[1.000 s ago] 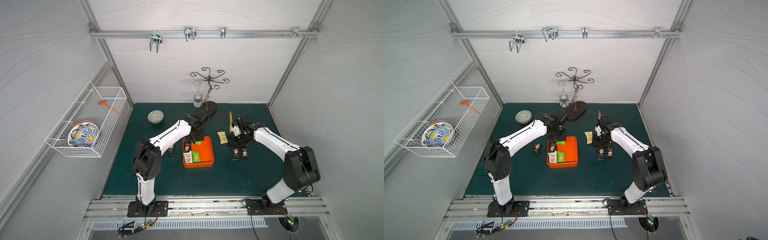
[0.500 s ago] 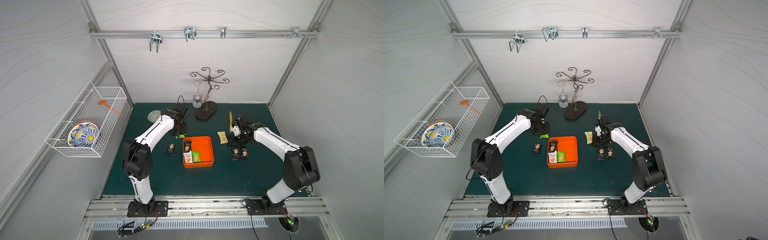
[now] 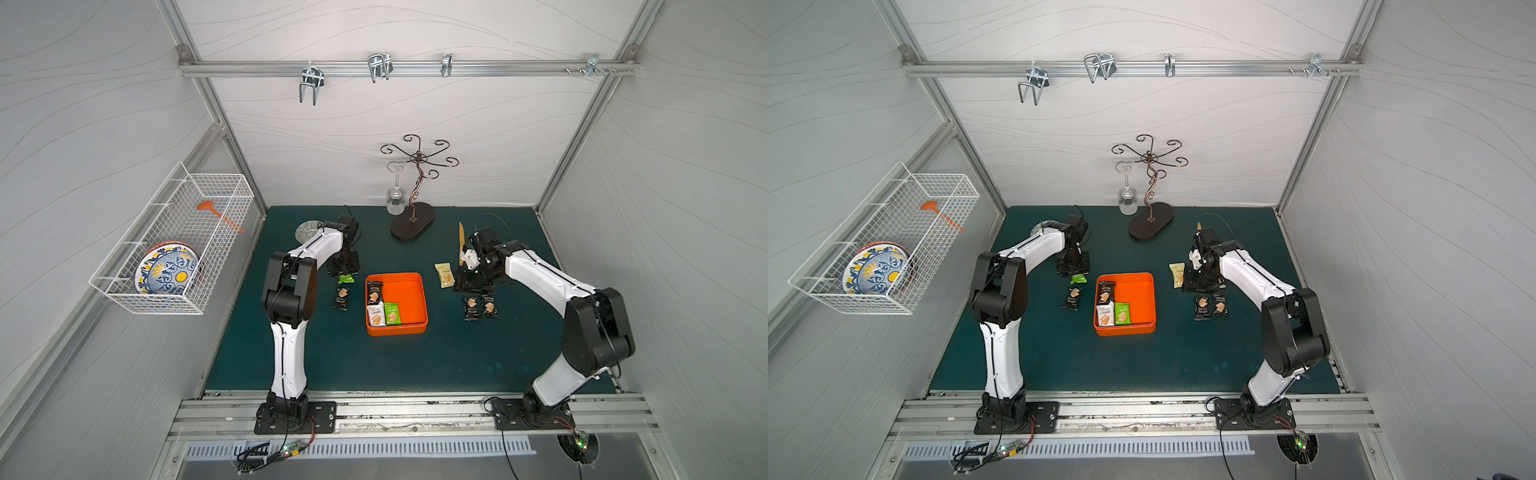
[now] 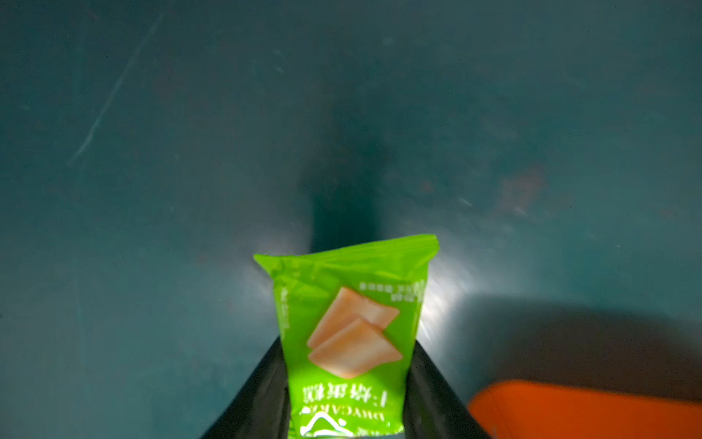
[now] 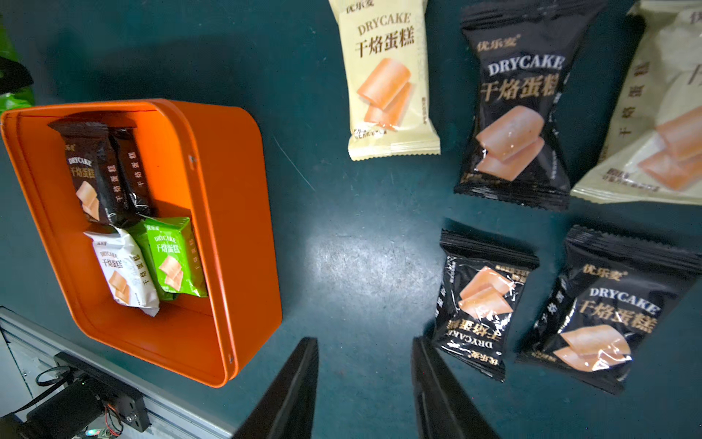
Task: Take the cookies out of the storage box
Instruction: Place the cookie at the center of the board.
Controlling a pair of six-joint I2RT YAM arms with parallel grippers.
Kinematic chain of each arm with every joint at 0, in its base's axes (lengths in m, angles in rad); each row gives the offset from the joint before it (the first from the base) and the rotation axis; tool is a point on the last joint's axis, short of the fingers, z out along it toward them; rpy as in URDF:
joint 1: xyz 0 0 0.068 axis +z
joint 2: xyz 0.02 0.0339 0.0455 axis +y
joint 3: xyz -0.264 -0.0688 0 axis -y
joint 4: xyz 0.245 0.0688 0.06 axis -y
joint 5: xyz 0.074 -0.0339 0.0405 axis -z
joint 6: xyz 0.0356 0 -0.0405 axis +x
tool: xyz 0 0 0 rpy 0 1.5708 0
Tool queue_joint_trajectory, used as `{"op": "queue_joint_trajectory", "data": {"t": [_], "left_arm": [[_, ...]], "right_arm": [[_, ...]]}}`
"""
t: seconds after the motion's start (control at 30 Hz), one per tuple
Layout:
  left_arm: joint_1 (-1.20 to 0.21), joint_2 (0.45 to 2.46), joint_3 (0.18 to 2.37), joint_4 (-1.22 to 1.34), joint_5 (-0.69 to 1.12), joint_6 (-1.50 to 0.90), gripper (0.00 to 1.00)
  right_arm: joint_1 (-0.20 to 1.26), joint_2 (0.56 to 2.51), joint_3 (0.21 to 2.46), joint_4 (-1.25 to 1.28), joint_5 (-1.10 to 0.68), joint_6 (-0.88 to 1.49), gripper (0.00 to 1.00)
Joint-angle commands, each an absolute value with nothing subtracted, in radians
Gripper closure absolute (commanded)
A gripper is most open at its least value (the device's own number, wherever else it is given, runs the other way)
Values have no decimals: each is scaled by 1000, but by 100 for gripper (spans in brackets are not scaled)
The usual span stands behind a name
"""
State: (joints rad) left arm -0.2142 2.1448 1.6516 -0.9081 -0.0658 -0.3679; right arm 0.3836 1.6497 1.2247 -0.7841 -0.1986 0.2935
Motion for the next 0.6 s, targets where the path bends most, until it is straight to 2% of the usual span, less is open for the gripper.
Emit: {"op": "queue_joint_trajectory", "data": {"t": [0.0, 0.13, 0.23, 0.33, 0.37, 0.57], "left_arm": [[-210, 2174, 1730, -885, -51, -340, 53], [-211, 2209, 1749, -888, -54, -341, 53], [-210, 2209, 1752, -888, -49, -346, 49], [-210, 2201, 1765, -897, -58, -345, 30], [-210, 2197, 1774, -902, -61, -344, 28], [-212, 2135, 1832, -979, -74, -371, 26]], "right_arm": [[377, 1679, 1248, -827, -200, 278, 55], [377, 1699, 1267, -837, -200, 274, 55], [377, 1701, 1273, -840, -196, 272, 55], [377, 1704, 1277, -842, -200, 272, 55], [377, 1703, 1277, -841, -201, 272, 55], [378, 1682, 1275, -836, -210, 273, 55]]}}
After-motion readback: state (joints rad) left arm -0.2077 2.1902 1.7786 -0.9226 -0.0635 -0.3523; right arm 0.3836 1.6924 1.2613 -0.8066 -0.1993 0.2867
